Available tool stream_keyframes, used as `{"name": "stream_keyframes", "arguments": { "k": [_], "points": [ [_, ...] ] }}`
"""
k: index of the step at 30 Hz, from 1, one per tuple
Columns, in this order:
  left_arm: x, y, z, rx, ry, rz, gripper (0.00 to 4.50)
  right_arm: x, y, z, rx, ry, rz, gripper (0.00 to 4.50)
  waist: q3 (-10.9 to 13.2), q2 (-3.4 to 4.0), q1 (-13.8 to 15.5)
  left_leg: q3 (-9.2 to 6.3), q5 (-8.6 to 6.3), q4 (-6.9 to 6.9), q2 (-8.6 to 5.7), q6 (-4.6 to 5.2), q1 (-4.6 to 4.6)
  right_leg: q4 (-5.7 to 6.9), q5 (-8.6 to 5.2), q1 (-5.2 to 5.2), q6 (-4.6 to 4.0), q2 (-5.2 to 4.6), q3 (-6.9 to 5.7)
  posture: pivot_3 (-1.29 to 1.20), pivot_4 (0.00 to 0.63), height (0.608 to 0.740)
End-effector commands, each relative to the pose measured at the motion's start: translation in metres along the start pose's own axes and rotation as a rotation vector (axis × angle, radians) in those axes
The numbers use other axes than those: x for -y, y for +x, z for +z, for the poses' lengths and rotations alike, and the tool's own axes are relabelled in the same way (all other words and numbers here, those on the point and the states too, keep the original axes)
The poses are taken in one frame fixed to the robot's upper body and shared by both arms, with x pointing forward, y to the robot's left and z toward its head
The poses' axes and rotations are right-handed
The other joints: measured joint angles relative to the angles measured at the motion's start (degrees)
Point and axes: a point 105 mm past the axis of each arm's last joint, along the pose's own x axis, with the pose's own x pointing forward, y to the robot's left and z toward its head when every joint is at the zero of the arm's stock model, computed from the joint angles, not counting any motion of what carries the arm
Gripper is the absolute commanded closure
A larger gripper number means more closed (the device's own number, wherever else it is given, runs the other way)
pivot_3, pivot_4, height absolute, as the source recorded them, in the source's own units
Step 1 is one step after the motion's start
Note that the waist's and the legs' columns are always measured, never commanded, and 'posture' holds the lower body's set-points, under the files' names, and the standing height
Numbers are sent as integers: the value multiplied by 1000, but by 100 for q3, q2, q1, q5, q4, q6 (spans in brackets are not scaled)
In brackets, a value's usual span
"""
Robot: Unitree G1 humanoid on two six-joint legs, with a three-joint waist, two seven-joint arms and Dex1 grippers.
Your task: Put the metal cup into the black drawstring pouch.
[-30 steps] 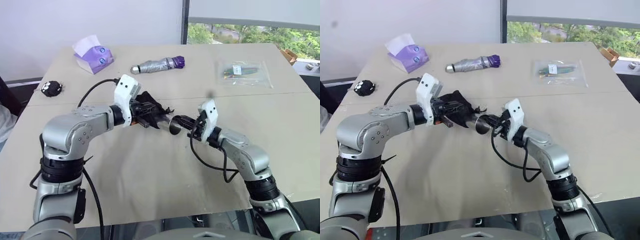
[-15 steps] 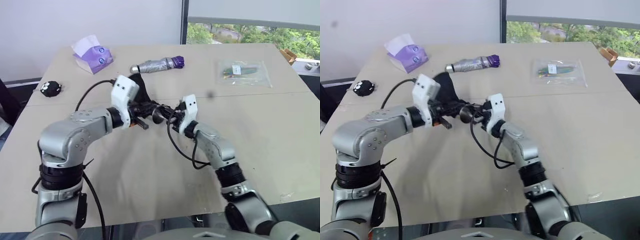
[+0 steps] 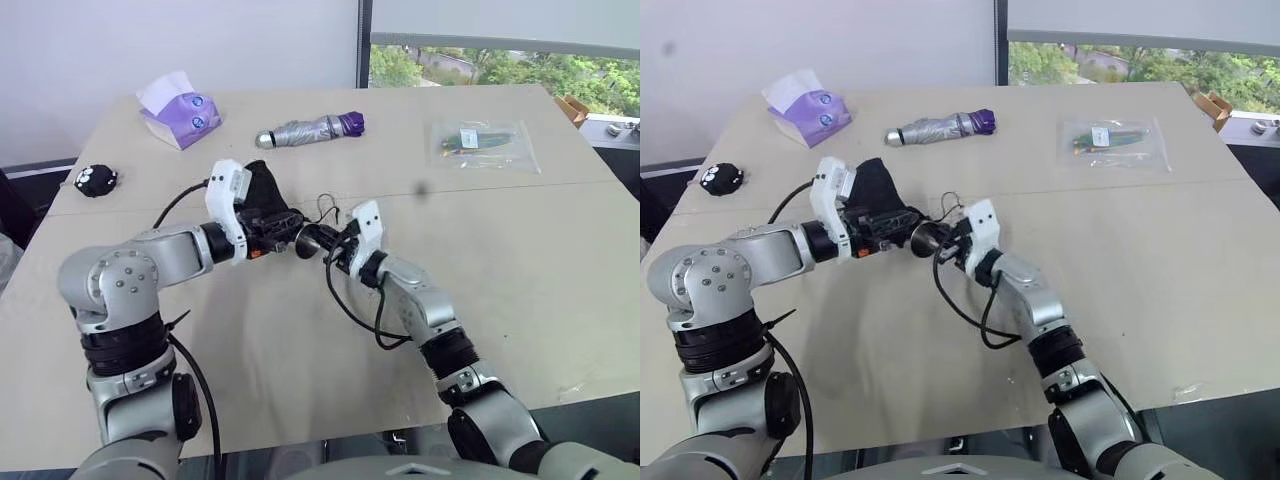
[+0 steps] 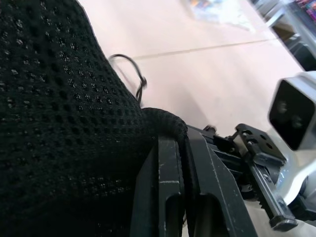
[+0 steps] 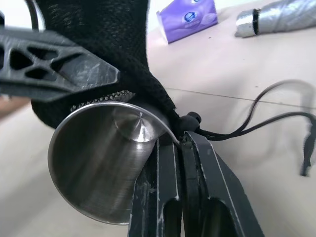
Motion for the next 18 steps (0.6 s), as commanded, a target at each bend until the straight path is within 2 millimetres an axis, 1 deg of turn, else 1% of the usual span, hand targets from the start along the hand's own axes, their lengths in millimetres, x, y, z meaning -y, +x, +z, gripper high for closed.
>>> {"name": "stream_keyframes", "arguments": {
  "k": [1, 3, 4, 5, 7, 8, 9, 11, 13, 16, 18],
  "points": [
    [8, -11, 7, 20, 29, -44, 4500, -2, 10, -6, -42, -187, 14, 4481, -1, -2, -12, 0, 3, 0, -1, -5, 2, 1, 0, 0, 0, -1, 1, 0, 150, 740],
    [14, -13, 8, 21, 45, -73, 4500, 1, 15, -5, -27, -217, -7, 4481, -1, -2, -18, -1, 7, 0, 0, -13, 3, 3, 0, 0, -1, 0, 1, 0, 150, 740],
    [17, -13, 7, 21, 44, -90, 4500, -1, 18, -1, 2, -185, 0, 4481, -1, -2, -15, -4, 13, -1, 1, -23, 3, 3, 0, 0, -1, 0, 0, 0, 150, 740],
    [21, -13, 8, 29, 45, -108, 4500, -4, 21, 6, 41, -109, 9, 4481, -1, -3, -6, -10, 15, -3, 3, -27, 3, 4, 0, 0, -1, -1, -4, 0, 150, 740],
    [26, -15, 8, 53, 42, -132, 4500, -6, 25, 19, 132, 155, 13, 4481, -1, -2, 11, -20, 16, -6, 6, -30, -1, 2, 0, 0, -2, -6, -10, 0, 150, 740],
    [26, -16, 9, 69, 40, -132, 4500, -7, 25, 21, 152, 249, 33, 4481, -1, -3, 18, -23, 17, -6, 6, -31, -5, 0, 0, 0, -2, -12, -9, 0, 150, 740],
    [25, -17, 11, 92, 36, -125, 4500, -9, 24, 20, 159, 283, 56, 4481, -2, -4, 17, -27, 17, -5, 5, -31, -8, 0, 1, 2, -2, -20, -9, 0, 150, 740],
    [21, -20, 18, 146, 27, -105, 4500, -9, 20, 14, 142, 276, 63, 4481, -2, -4, -2, -27, 16, -6, 4, -31, -8, -2, 1, 2, -3, -36, -8, 0, 150, 740],
    [5, -22, 20, 163, -5, -33, 4500, -7, 15, 5, 105, 224, 60, 4481, -2, -3, -26, -27, 16, -9, 4, -31, -4, 0, 1, 1, -3, -38, -7, 0, 150, 740],
    [-22, -24, 10, 122, -52, 86, 4500, -8, 9, -6, 40, 88, 73, 4481, -2, -3, -28, -36, 16, -20, 6, -32, 1, 3, 0, 0, -6, -33, -9, 0, 150, 740],
    [-33, -25, 2, 86, -71, 127, 4500, -7, 6, -14, -14, -3, 80, 4481, -2, -3, -27, -36, 17, -28, 5, -32, 4, 3, -1, -1, -7, -24, -9, 0, 150, 740]
  ]
}}
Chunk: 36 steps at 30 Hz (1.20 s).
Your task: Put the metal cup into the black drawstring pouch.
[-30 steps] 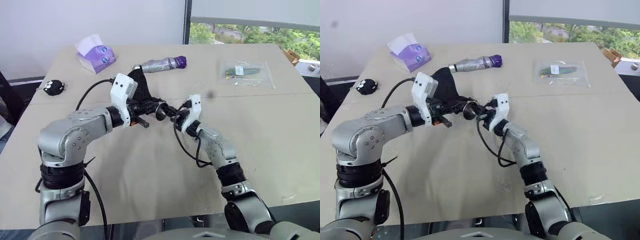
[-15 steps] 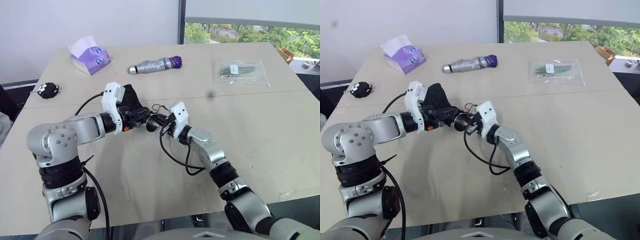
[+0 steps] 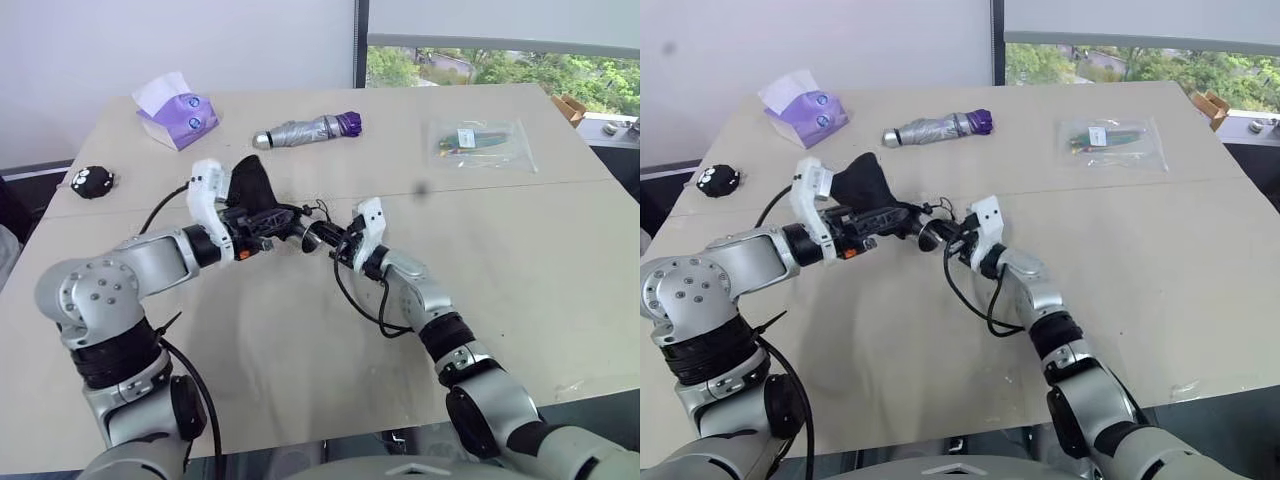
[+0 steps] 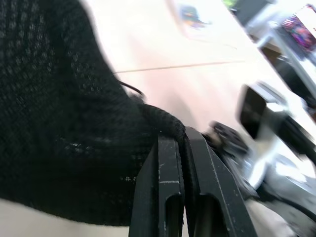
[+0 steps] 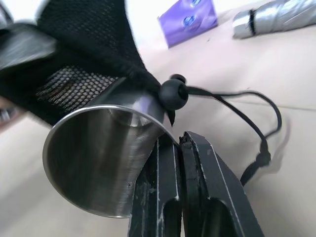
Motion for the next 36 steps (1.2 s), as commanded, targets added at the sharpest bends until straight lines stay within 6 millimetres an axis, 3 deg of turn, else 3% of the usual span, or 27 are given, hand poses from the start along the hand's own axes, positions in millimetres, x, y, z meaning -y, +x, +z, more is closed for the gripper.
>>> {"name": "stream_keyframes", "arguments": {
  "k": [1, 6, 9, 12, 17, 20, 22, 27, 30, 36],
  "points": [
    [-23, -5, -5, -20, 2, 108, 4500, -13, 3, -7, -36, -120, 45, 4481, 0, 0, 3, 0, 3, -1, 0, -5, -1, 0, 0, 0, 0, 6, 0, 0, 150, 740],
    [-39, -8, -15, -82, 37, 190, 4500, -17, 7, 1, 0, -62, 71, 4481, -3, -5, 18, 1, 6, 4, -7, -10, -3, -2, 1, 1, 1, -3, -2, 0, 150, 740],
    [-39, -9, -14, -91, 48, 175, 4500, -25, 10, 12, 49, 80, 130, 4481, -2, -4, 19, -3, 6, 4, -6, -11, -3, -1, 0, 1, 1, -16, -2, 0, 150, 740],
    [-31, -8, -10, -81, 40, 121, 4500, -22, 15, 14, 45, 109, 107, 4481, -2, -4, 20, -10, 6, 2, -3, -10, -3, -1, 0, 1, 0, -25, -7, 0, 150, 740],
    [-13, -9, -5, -75, 84, 31, 4500, -28, 31, -12, -134, -190, 122, 4481, -3, -4, -6, -14, 1, 2, -4, -2, -2, 0, 5, 2, -8, -27, -9, 0, 150, 740],
    [1, -13, -6, -85, 148, -27, 4500, -36, 41, -5, -119, -235, 165, 4481, -2, -4, -12, -16, 4, 1, 0, -6, 3, 2, 7, 1, -12, -21, -10, 0, 150, 740],
    [8, -16, -11, -102, 169, -60, 4500, -38, 47, 6, -75, -148, 168, 4481, -2, -2, -14, -16, 7, -2, 1, -10, 4, 2, 7, 1, -13, -18, -9, 0, 150, 740],
    [20, -22, -14, -69, 144, -118, 4500, -40, 61, 26, 13, 270, 141, 4481, -2, -3, 19, -22, 18, -10, 2, -30, -5, -8, 7, 1, -13, -26, -13, 0, 150, 740],
    [22, -23, -14, -51, 144, -111, 4500, -48, 64, 21, -18, 123, 155, 4481, -3, -5, 13, -22, 8, -8, 0, -13, -5, -7, 8, 2, -14, -33, -14, 0, 150, 740],
    [34, -15, -8, -21, 139, -142, 4500, -79, 67, 17, -11, -587, 241, 4481, 0, -1, -13, -21, 19, -21, -1, -32, -5, -7, 7, -8, -15, -28, -14, 0, 150, 740]
  ]
}}
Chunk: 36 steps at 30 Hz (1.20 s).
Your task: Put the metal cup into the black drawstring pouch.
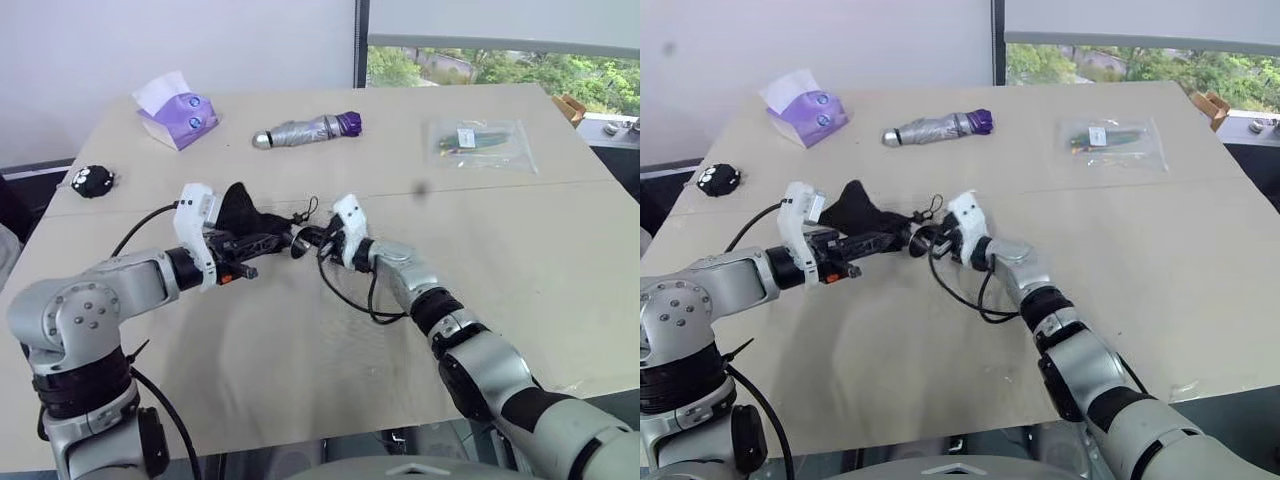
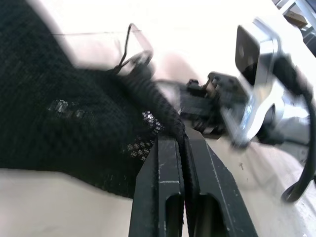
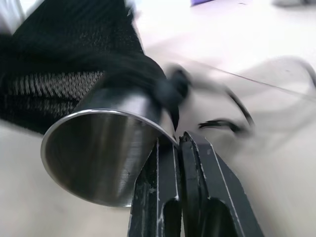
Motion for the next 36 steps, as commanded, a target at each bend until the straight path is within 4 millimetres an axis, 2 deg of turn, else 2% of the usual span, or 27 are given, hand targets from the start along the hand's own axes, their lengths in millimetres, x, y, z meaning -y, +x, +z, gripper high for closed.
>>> {"name": "stream_keyframes", "arguments": {
  "k": [1, 3, 4, 5, 6, 10, 11, 13, 14, 15, 16, 17, 18, 20, 22, 23, 25, 27, 29, 31, 33, 36],
  "points": [
    [30, 0, 20, 71, 81, -108, 4500, -56, 40, 52, 158, -166, 105, 4481, 0, -1, 7, 0, 1, -5, 0, -2, 0, -1, -1, -2, -2, 1, 0, 0, 150, 740],
    [37, 2, 24, 85, 86, -123, 4500, -46, 45, 69, 242, 331, 71, 4481, 3, -4, 57, 1, 3, -8, -1, -4, -3, -1, -2, -5, -2, 3, 0, 0, 150, 740],
    [37, 2, 24, 86, 84, -122, 4500, -44, 45, 75, 276, 468, 93, 4481, 2, -6, 90, -7, 5, -8, -1, -6, -9, -3, -1, -4, -2, 4, -7, 0, 150, 740],
    [37, 2, 23, 86, 81, -119, 4500, -42, 44, 78, 292, 528, 111, 4481, 1, -8, 81, -10, 5, -5, -1, -6, -11, -6, -1, 3, -2, 0, -9, 0, 150, 740],
    [37, 2, 22, 87, 87, -115, 4500, -40, 43, 80, 296, 507, 118, 4481, 0, -9, 64, -10, 5, -4, 0, -6, -8, -9, -1, 7, -1, -1, -9, 0, 150, 740],
    [45, 6, 19, 88, 96, -145, 4500, -51, 44, 66, 179, -9, 102, 4481, 3, -5, -12, -6, 3, -18, 0, -4, -2, -12, -1, 2, -2, 2, -5, 0, 150, 740],
    [46, 7, 17, 78, 109, -142, 4500, -56, 44, 63, 171, -46, 126, 4481, 3, -5, -12, -5, 5, -27, 1, -8, -1, -9, -4, -5, -7, 8, -3, 0, 150, 740],
    [49, 10, 9, 55, 157, -142, 4500, -63, 45, 71, 229, 103, 161, 4481, 3, -6, 12, -3, 13, -44, 0, -20, -2, -5, -8, -16, -13, 11, -1, 0, 150, 740],
    [52, 11, 6, 48, 158, -157, 4500, -59, 46, 83, 282, 328, 168, 4481, 3, -6, 14, -4, 16, -49, 2, -25, -7, -3, -9, -21, -15, 12, -1, 0, 150, 740],
    [54, 12, 4, 46, 156, -168, 4500, -57, 46, 91, 322, 479, 185, 4481, 5, -7, 45, -4, 16, -50, 2, -25, -7, -3, -9, -21, -15, 12, -1, 0, 150, 740],
    [56, 13, 3, 46, 151, -181, 4500, -57, 45, 96, 335, 579, 219, 4481, 6, -7, 58, -7, 17, -47, 3, -26, -13, -5, -9, -22, -15, 10, -4, 0, 150, 740],
    [57, 13, 2, 48, 146, -196, 4500, -54, 45, 99, 346, 597, 217, 4481, 2, -13, 61, -8, 17, -47, 2, -25, -15, -4, -9, -22, -15, 7, -5, 0, 150, 740],
    [60, 13, 2, 49, 141, -214, 4500, -52, 45, 98, 332, 575, 204, 4481, 0, -16, 57, -7, 16, -43, 2, -23, -13, -4, -9, -19, -15, 2, -4, 0, 150, 740],
    [61, 13, 3, 57, 143, -218, 4500, -55, 44, 92, 277, 249, 172, 4481, 1, -14, 28, -7, 15, -43, 2, -21, -11, -4, -9, -19, -15, 2, -4, 0, 150, 740],
    [60, 16, 5, 67, 141, -212, 4500, -68, 43, 83, 239, -65, 195, 4481, 2, -12, 7, -3, 5, -46, 1, -4, -8, 0, -10, -25, -17, 9, 0, 0, 150, 740],
    [60, 18, 4, 68, 141, -207, 4500, -75, 43, 79, 228, -138, 222, 4481, 2, -13, 1, -4, 5, -47, 2, -4, -8, 1, -10, -26, -18, 12, -1, 0, 150, 740],
    [58, 22, 1, 61, 166, -188, 4500, -79, 43, 84, 264, -43, 246, 4481, 3, -12, 14, 1, 18, -52, 2, -27, -10, 3, -13, -34, -21, 24, 2, 0, 150, 740],
    [60, 26, 1, 70, 183, -186, 4500, -73, 44, 97, 320, 215, 238, 4481, 2, -15, 38, 1, 19, -53, 2, -29, -11, 3, -13, -34, -21, 37, 1, 0, 150, 740],
    [63, 33, 5, 101, 179, -190, 4500, -67, 43, 103, 337, 291, 230, 4481, 1, -17, 92, -2, 20, -49, 0, -28, -15, 2, -13, -30, -21, 30, -3, 0, 150, 740],
    [70, 39, 12, 134, 170, -216, 4500, -69, 44, 95, 286, 141, 230, 4481, -1, -20, 88, -1, 19, -41, -2, -26, -15, -1, -12, -25, -20, 11, -1, 0, 150, 740],
    [76, 41, 14, 149, 150, -240, 4500, -76, 43, 80, 221, -80, 240, 4481, -1, -20, 56, 2, 17, -40, -4, -23, -13, 1, -12, -25, -20, 11, 1, 0, 150, 740],
    [68, 34, 14, 171, 106, -216, 4500, -67, 39, 77, 224, -82, 199, 4481, 0, -20, 25, 1, 19, -46, 2, -26, -10, 5, -13, -29, -21, 22, 1, 0, 150, 740]
  ]
}}
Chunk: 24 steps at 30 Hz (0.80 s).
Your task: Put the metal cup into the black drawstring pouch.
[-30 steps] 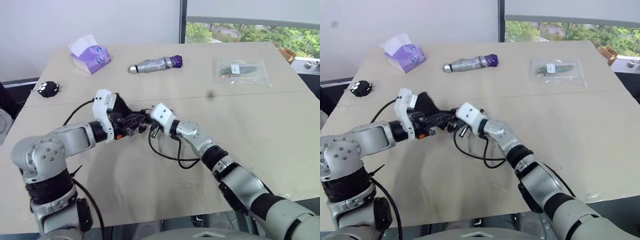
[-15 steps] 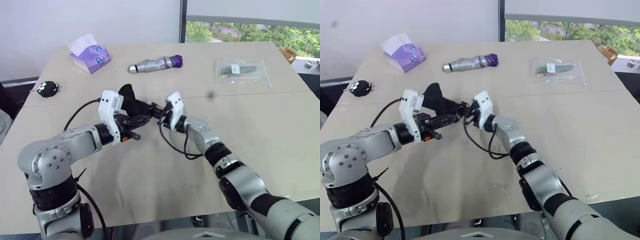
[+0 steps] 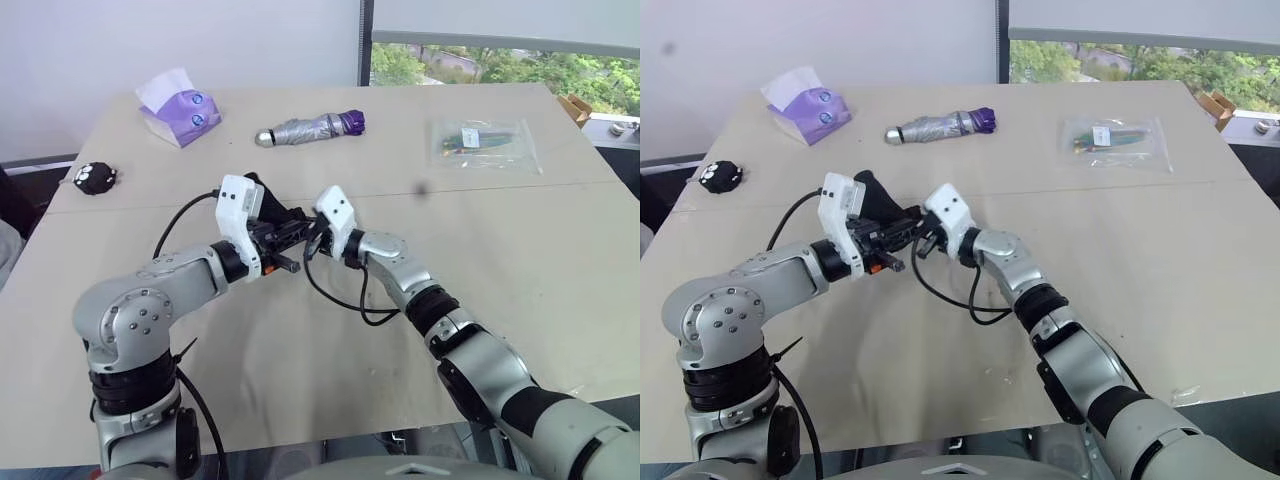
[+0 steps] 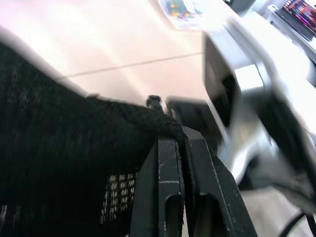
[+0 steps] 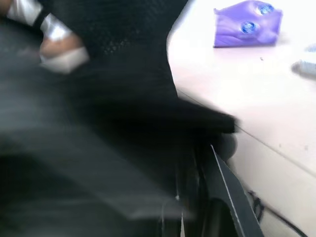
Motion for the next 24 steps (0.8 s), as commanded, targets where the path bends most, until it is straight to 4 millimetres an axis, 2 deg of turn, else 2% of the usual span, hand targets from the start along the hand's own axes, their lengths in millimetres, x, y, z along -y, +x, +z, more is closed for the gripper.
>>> {"name": "stream_keyframes", "arguments": {
  "k": [1, 3, 4, 5, 8, 9, 10, 11, 12, 14, 15, 18, 20, 22, 24],
  "points": [
    [23, -3, 9, 58, -4, -135, 4500, -51, 39, 48, 135, -52, 130, 4481, 0, 0, -5, -1, 0, -1, 4, -1, -1, 0, 0, -1, 0, 5, -1, 0, 150, 740],
    [3, -9, 16, 94, -46, -77, 4500, -44, 27, 44, 107, -82, 149, 4481, 1, -1, -7, -1, 0, -4, 6, -1, -1, -1, 0, -3, -1, 7, -1, 0, 150, 740],
    [-4, -11, 20, 108, -62, -62, 4500, -43, 22, 42, 94, -86, 169, 3854, 1, -1, -6, -1, 1, -4, 6, -1, -2, -1, 0, -4, 0, 8, -1, 0, 150, 740],
    [-10, -13, 23, 120, -75, -50, 4500, -39, 17, 41, 82, -107, 160, 3602, 1, -1, -3, 0, 0, -3, 6, -1, -2, -1, 0, -4, 0, 12, -2, 0, 150, 740],
    [-33, -20, 34, 136, -93, -20, 4500, -28, -2, 51, 61, -103, 150, 2156, 0, -2, 20, -5, -1, 2, 3, 1, -2, 1, 0, 1, 0, 24, -7, 0, 150, 740],
    [-39, -21, 38, 140, -95, -15, 4500, -24, -8, 58, 69, -84, 140, 2156, 0, -2, 29, -5, -1, 3, 2, 1, -2, 1, -1, 0, 0, 24, -6, 0, 150, 740],
    [-43, -22, 40, 142, -97, -13, 4500, -23, -14, 64, 70, -52, 165, 1399, 0, -2, 32, -6, -2, 3, 0, 3, -2, 1, -1, 1, 1, 24, -7, 0, 150, 740],
    [-46, -23, 42, 143, -97, -12, 4500, -21, -21, 70, 79, -37, 175, 1399, 1, -3, 50, -4, -2, 4, -2, 4, -2, 1, -1, 1, 1, 23, -7, 0, 150, 740],
    [-47, -23, 43, 144, -91, -15, 4500, -18, -26, 74, 84, -42, 168, 1117, 3, -7, 70, -4, -1, 5, -5, 4, -4, 1, 0, 1, 1, 21, -10, 0, 150, 740],
    [-49, -23, 46, 141, -77, -33, 4500, -12, -38, 86, 88, -52, 137, 252, 4, -6, 70, -3, -1, 9, -5, 5, -3, 0, -1, 1, 2, 25, -22, 0, 150, 740],
    [-50, -24, 49, 144, -69, -38, 4500, -9, -43, 89, 87, -46, 121, 55, 3, -6, 70, -4, -1, 8, -4, 5, -3, 1, -1, 0, 2, 27, -24, 0, 150, 740],
    [-54, -26, 56, 148, -40, -35, 4500, -8, -53, 92, 72, -10, 104, 55, 3, -7, 66, -6, 0, 4, -3, 3, -4, 1, -1, -1, 1, 35, -28, 0, 150, 740],
    [-55, -29, 64, 148, -10, -38, 4500, 0, -55, 79, 20, -31, 48, 55, 3, -7, 47, -4, -1, 4, -4, 4, -3, 1, -1, -1, 1, 37, -25, 0, 150, 740],
    [-56, -30, 66, 135, 12, -38, 4500, 3, -55, 78, 27, -32, 27, 55, 4, -8, 42, -1, -6, 4, -6, 13, -2, 2, -1, -1, 1, 36, -23, 0, 150, 740],
    [-57, -31, 67, 118, 52, -31, 4500, 2, -58, 100, 152, 84, 59, 55, 5, -8, 31, 4, -11, 5, -7, 22, 0, 2, -1, -1, 1, 36, -19, 0, 150, 740]
  ]
}}
